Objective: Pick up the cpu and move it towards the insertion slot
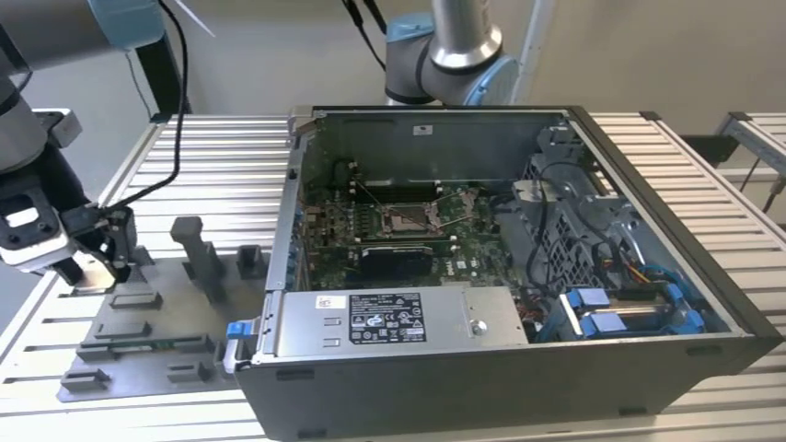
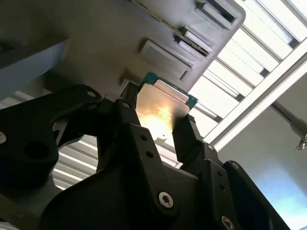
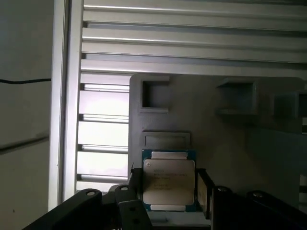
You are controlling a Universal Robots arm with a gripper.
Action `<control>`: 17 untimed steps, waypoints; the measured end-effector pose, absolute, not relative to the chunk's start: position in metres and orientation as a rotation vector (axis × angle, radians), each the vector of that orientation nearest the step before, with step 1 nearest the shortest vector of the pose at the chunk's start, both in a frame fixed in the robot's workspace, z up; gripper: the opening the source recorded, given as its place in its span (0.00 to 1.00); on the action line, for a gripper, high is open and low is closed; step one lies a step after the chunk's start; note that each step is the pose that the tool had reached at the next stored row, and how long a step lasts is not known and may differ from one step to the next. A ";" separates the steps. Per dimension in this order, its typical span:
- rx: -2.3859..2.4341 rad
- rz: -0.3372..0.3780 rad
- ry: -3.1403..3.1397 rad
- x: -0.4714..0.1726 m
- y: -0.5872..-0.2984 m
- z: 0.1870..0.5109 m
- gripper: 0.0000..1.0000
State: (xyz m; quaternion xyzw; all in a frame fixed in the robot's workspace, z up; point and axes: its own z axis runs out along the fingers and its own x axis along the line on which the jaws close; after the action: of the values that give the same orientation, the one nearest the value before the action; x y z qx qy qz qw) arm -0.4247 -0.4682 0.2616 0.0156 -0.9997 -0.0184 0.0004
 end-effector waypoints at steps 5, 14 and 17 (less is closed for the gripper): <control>0.049 -0.058 -3.140 -0.425 -0.468 0.285 0.00; 0.049 -0.058 -3.140 -0.425 -0.468 0.325 0.00; 0.049 -0.058 -3.140 -0.425 -0.468 0.339 0.00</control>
State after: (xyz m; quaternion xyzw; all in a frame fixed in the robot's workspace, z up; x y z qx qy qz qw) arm -0.4247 -0.4682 0.3394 0.0155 -0.9997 -0.0184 0.0005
